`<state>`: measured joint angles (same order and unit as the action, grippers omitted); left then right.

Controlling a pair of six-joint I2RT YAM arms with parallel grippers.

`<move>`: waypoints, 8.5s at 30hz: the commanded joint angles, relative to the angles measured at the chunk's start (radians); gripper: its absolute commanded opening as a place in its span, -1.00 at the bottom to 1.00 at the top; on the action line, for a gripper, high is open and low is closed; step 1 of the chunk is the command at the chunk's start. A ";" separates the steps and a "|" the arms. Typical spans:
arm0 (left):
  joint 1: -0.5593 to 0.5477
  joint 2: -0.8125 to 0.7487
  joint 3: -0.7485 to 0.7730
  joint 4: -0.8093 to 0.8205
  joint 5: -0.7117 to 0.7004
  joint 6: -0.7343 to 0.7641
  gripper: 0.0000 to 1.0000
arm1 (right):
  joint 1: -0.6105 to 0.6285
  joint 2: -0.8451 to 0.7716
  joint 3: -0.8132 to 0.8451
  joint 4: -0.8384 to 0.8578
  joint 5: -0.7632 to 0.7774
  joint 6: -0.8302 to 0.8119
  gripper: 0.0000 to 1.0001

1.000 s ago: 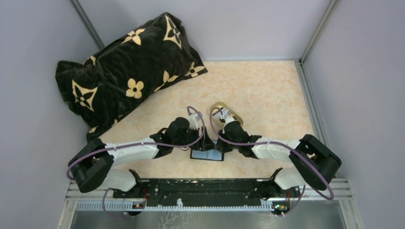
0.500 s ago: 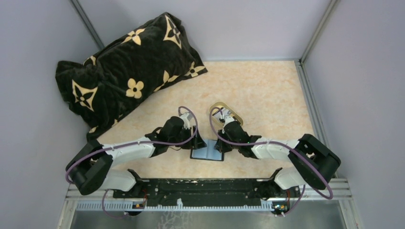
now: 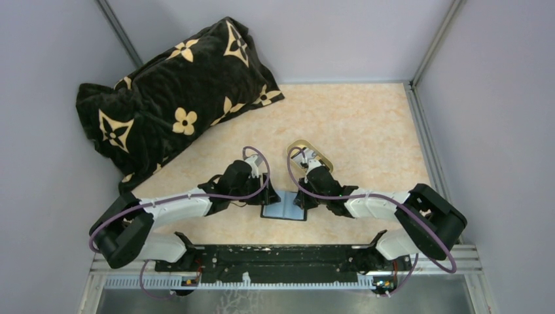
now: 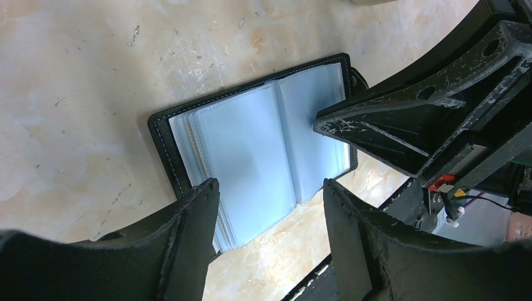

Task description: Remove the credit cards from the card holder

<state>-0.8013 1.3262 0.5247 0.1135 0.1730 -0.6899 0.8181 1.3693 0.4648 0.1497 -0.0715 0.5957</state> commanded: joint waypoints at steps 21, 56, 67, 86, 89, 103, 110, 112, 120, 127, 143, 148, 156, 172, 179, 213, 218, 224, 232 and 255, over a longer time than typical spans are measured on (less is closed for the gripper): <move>0.002 0.065 -0.022 0.120 0.107 -0.025 0.35 | 0.012 -0.006 -0.020 -0.026 0.012 0.001 -1.00; 0.002 0.002 -0.012 0.182 0.141 -0.060 0.37 | 0.012 -0.113 -0.004 -0.032 -0.037 -0.017 -1.00; 0.026 -0.075 -0.033 -0.033 -0.008 -0.022 0.40 | 0.012 -0.001 -0.012 0.034 -0.045 -0.002 -1.00; 0.060 -0.075 -0.066 0.050 0.087 -0.036 0.43 | 0.012 0.019 -0.012 0.030 -0.041 0.001 -1.00; 0.060 -0.066 -0.059 0.050 0.079 -0.022 0.43 | 0.012 0.022 -0.011 0.035 -0.044 0.000 -1.00; 0.059 0.031 -0.055 0.124 0.133 -0.043 0.43 | 0.012 0.020 -0.012 0.024 -0.038 -0.003 -1.00; 0.057 0.079 -0.059 0.157 0.138 -0.045 0.43 | 0.012 0.018 -0.008 0.018 -0.037 -0.004 -1.00; 0.055 0.085 -0.061 0.162 0.136 -0.046 0.43 | 0.013 0.018 -0.007 0.017 -0.037 -0.004 -1.00; 0.045 0.091 -0.093 0.305 0.239 -0.104 0.42 | 0.012 0.035 -0.012 0.033 -0.043 0.000 -1.00; 0.017 0.116 -0.067 0.407 0.301 -0.161 0.41 | 0.012 0.043 -0.015 0.045 -0.050 0.005 -1.00; -0.041 0.205 0.025 0.437 0.312 -0.177 0.17 | 0.012 0.044 -0.043 0.083 -0.059 0.018 -1.00; -0.060 0.203 0.045 0.448 0.304 -0.189 0.14 | 0.013 0.039 -0.053 0.093 -0.059 0.022 -1.00; -0.059 0.222 0.061 0.431 0.286 -0.177 0.15 | 0.012 0.014 -0.060 0.080 -0.058 0.022 -1.00; -0.059 0.265 0.065 0.445 0.259 -0.160 0.19 | 0.013 -0.338 -0.008 -0.172 0.046 -0.015 -1.00; -0.057 0.156 0.046 0.303 0.155 -0.084 0.21 | 0.013 -0.327 -0.004 -0.146 0.045 -0.001 -1.00; -0.032 -0.063 -0.341 0.513 0.064 -0.204 0.07 | 0.016 -0.060 -0.060 0.124 -0.065 0.016 -0.43; -0.031 0.057 -0.332 0.573 0.100 -0.221 0.07 | 0.018 -0.032 -0.071 0.155 -0.087 0.022 -0.31; -0.028 0.143 -0.332 0.630 0.105 -0.238 0.08 | 0.026 -0.009 -0.106 0.256 -0.142 0.070 -0.47; -0.001 0.198 -0.287 0.606 0.135 -0.221 0.07 | 0.027 -0.015 -0.143 0.345 -0.185 0.116 -0.56; 0.155 -0.006 -0.238 0.299 0.168 -0.076 0.10 | 0.027 0.014 -0.179 0.478 -0.223 0.168 -0.59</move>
<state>-0.6498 1.3788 0.2832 0.5282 0.3592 -0.8108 0.8349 1.3643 0.2569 0.5831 -0.2859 0.7704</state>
